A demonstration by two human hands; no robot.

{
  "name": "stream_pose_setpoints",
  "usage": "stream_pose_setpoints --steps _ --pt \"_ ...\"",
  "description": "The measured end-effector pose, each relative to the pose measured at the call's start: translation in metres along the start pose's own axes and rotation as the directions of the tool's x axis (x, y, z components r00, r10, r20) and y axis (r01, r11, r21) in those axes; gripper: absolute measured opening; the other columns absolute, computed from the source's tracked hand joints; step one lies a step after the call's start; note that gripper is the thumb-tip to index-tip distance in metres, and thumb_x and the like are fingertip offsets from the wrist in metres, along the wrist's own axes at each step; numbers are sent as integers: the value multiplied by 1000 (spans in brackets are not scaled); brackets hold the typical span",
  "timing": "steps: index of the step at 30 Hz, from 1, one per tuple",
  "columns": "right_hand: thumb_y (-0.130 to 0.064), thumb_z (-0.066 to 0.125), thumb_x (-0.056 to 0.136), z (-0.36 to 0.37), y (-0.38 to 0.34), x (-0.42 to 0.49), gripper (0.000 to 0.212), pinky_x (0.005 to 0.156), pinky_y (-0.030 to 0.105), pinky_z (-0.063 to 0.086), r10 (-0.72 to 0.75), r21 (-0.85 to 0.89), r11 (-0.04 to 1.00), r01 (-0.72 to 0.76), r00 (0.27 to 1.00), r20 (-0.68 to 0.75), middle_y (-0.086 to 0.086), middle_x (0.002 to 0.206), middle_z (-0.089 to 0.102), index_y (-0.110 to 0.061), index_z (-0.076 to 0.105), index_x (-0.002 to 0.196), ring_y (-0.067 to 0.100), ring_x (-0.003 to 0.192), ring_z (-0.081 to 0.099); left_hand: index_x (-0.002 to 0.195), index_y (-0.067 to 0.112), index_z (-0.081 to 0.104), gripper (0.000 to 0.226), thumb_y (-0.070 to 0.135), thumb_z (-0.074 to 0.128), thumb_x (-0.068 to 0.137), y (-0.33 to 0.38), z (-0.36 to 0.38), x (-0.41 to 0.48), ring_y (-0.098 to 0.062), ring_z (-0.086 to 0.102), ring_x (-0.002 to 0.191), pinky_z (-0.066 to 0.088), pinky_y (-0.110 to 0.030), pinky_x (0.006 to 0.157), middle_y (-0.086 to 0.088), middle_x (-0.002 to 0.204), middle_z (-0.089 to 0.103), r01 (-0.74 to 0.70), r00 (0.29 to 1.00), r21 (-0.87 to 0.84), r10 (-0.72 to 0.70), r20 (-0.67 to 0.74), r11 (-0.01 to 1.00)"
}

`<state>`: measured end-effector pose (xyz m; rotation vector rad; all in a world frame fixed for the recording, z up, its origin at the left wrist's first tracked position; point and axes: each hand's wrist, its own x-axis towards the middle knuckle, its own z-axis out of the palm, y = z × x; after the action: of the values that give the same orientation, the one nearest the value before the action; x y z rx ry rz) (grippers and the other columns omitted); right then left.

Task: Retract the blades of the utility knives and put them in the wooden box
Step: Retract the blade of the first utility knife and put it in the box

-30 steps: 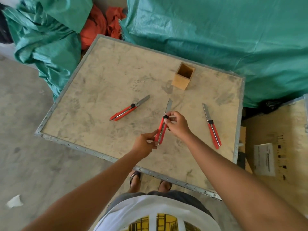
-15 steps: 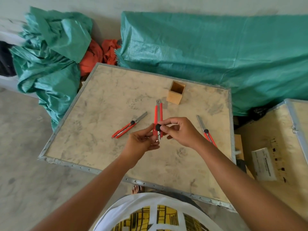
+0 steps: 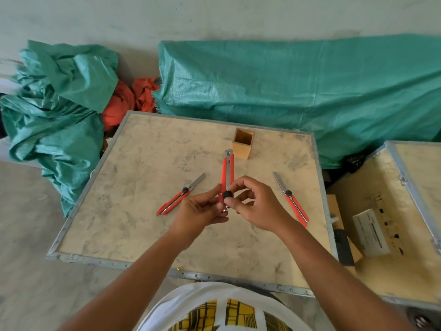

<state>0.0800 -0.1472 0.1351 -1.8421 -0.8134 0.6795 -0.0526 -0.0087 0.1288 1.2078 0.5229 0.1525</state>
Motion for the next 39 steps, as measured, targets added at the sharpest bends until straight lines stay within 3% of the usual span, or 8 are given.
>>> stream_pose_setpoints --steps 3,8,14,19,23,29,34,39 --pt "-22 75 92 -2 -2 -3 27 80 44 65 -30 17 999 30 999 38 -14 112 71 -33 71 116 16 87 73 132 13 60 48 -7 62 89 1 0 0 -20 72 79 63 -40 79 -2 85 77 -11 1000 11 11 22 1000" --pt "-28 81 85 -2 -1 -3 18 76 42 65 1 1 1000 -1 999 -52 -8 100 74 -27 66 96 14 84 74 131 13 60 48 -8 63 87 1 3 3 -22 72 79 63 -41 79 -9 95 77 1 1000 -4 -1 16 1000" --pt "-11 74 92 -17 0 3 23 71 36 67 2 97 995 -5 1000 25 -5 109 76 -22 76 112 19 90 76 128 14 62 47 -4 65 85 1 5 13 -29 69 84 63 -42 78 -8 91 76 9 1000 -27 -8 3 1000" --pt "-24 82 85 -19 11 13 17 65 36 66 29 29 999 -28 998 -53 -7 96 75 -23 68 94 16 85 76 127 15 64 47 -5 65 85 -3 10 26 -30 69 84 63 -39 77 -14 93 74 35 999 -34 -35 -5 999" --pt "-22 71 95 -32 18 30 10 66 30 65 72 118 991 -62 994 -87 0 99 77 -17 73 104 14 87 77 128 13 64 46 -7 64 87 -4 16 47 -26 72 81 63 -40 78 -16 101 75 65 998 5 -65 -5 998" --pt "-6 69 95 -72 37 92 19 67 28 65 148 147 982 -120 970 -193 2 107 74 -14 74 111 10 84 78 121 23 69 43 -4 65 88 -1 22 114 -24 74 84 63 -38 79 0 98 78 83 996 182 -86 8 980" --pt "0 71 92 -105 59 155 25 68 34 67 141 102 988 -118 956 -256 7 108 75 -15 76 111 21 83 79 120 18 71 37 -2 67 89 8 30 192 -23 73 84 62 -42 82 -4 99 78 68 996 295 -50 -69 953" --pt "2 72 90 -125 92 219 25 71 45 68 94 52 995 -80 915 -391 11 107 75 -13 78 109 25 87 78 117 28 73 34 11 73 88 9 32 271 -22 70 102 62 -40 83 1 126 70 88 979 499 18 -203 862"
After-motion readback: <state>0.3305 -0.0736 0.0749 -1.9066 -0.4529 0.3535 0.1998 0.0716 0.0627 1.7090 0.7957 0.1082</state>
